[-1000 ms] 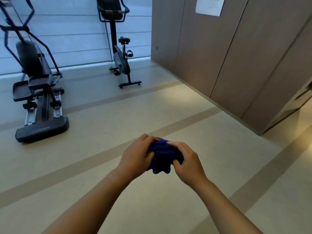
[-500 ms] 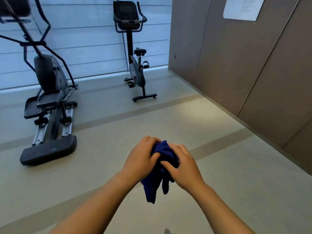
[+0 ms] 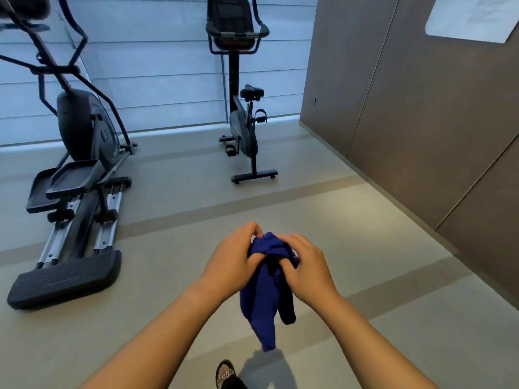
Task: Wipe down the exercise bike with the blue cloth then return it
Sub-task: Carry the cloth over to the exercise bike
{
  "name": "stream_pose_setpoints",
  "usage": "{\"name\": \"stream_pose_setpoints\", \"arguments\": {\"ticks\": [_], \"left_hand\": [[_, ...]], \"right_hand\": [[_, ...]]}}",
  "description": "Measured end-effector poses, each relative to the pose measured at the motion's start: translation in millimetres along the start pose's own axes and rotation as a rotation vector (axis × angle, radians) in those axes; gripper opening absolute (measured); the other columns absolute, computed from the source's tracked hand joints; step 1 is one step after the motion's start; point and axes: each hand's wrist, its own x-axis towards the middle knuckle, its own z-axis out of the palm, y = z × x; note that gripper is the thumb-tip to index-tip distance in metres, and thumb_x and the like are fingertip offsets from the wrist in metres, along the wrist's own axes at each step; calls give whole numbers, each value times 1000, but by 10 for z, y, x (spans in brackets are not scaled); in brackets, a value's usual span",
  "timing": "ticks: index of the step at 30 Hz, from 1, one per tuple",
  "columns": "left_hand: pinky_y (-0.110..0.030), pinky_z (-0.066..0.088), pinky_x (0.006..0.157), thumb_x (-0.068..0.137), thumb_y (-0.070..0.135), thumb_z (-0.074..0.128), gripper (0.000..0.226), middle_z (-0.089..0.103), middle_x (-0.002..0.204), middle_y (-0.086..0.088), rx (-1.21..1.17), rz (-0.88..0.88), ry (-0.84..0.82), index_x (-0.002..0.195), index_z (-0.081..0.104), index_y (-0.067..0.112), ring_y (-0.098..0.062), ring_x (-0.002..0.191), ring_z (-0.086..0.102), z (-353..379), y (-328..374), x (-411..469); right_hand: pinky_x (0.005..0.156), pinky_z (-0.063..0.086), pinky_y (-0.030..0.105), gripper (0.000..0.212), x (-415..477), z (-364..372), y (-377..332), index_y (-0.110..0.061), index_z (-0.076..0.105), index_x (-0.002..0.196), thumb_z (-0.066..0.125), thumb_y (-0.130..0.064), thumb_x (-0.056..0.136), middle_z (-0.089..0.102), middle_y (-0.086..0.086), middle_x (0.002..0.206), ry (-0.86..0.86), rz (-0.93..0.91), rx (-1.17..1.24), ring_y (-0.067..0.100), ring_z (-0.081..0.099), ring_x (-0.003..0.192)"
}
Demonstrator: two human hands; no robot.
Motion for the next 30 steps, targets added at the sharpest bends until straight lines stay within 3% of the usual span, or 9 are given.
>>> {"name": "stream_pose_setpoints", "arguments": {"ticks": [4, 9, 13, 16, 20, 24, 27, 30], "left_hand": [[-28, 46, 61, 86, 34, 56, 12, 59, 80, 13, 0, 11, 28, 86, 45, 32, -7, 72, 54, -276, -448, 930], [-25, 46, 61, 86, 33, 55, 12, 57, 80, 17, -18, 33, 75, 86, 43, 36, -2, 75, 54, -584, -927, 2108], [-25, 49, 62, 89, 29, 54, 9, 61, 84, 13, -50, 49, 73, 91, 47, 34, -3, 76, 56, -660, -1207, 2940], [-19, 48, 68, 89, 18, 52, 17, 61, 93, 16, -86, 67, 33, 100, 50, 32, 0, 82, 56, -670, -1448, 3608], [-11, 42, 72, 86, 3, 47, 30, 60, 98, 12, -89, 80, -24, 101, 55, 28, -3, 88, 55, -622, -1805, 4586], [-9, 39, 76, 85, 2, 50, 35, 60, 100, 14, -107, 83, -35, 104, 55, 31, 5, 90, 52, -606, -2086, 5568], [-5, 37, 75, 86, 6, 53, 38, 56, 101, 15, -88, 115, -15, 107, 54, 38, 12, 91, 48, -666, -2264, 6229], [-3, 37, 75, 86, 9, 54, 38, 52, 102, 15, -95, 106, 12, 106, 55, 41, 7, 92, 48, -704, -2483, 6786]], "right_hand": [[78, 50, 17, 46, 1008, 232, 97, -51, 53, 106, 61, -11, 84, 57, -25, 105, 26, 42, 69, -4, 54, 98], [75, 45, 6, 47, 2160, 490, 230, -54, 47, 102, 74, -29, 74, 49, -28, 108, 102, 33, 124, -9, 51, 101], [73, 46, 7, 51, 2976, 633, 445, -58, 44, 97, 77, -31, 70, 47, -31, 107, 110, 76, 130, -11, 50, 100], [70, 48, 9, 42, 3632, 703, 702, -53, 49, 95, 74, -27, 75, 52, -28, 101, 138, 94, 136, -9, 53, 95], [67, 53, 20, 26, 4559, 752, 1155, -42, 57, 88, 64, -17, 85, 60, -20, 91, 137, 94, 132, -1, 58, 86], [65, 53, 22, 14, 5542, 697, 1531, -29, 61, 87, 64, -15, 86, 60, -13, 89, 129, 124, 122, 4, 57, 80], [63, 53, 23, 12, 6233, 640, 1686, -30, 58, 82, 66, -21, 85, 58, -13, 85, 137, 92, 131, 7, 58, 76], [64, 55, 31, 13, 6844, 679, 1814, -32, 57, 80, 65, -23, 86, 57, -13, 84, 136, 99, 157, 10, 59, 74]]}}
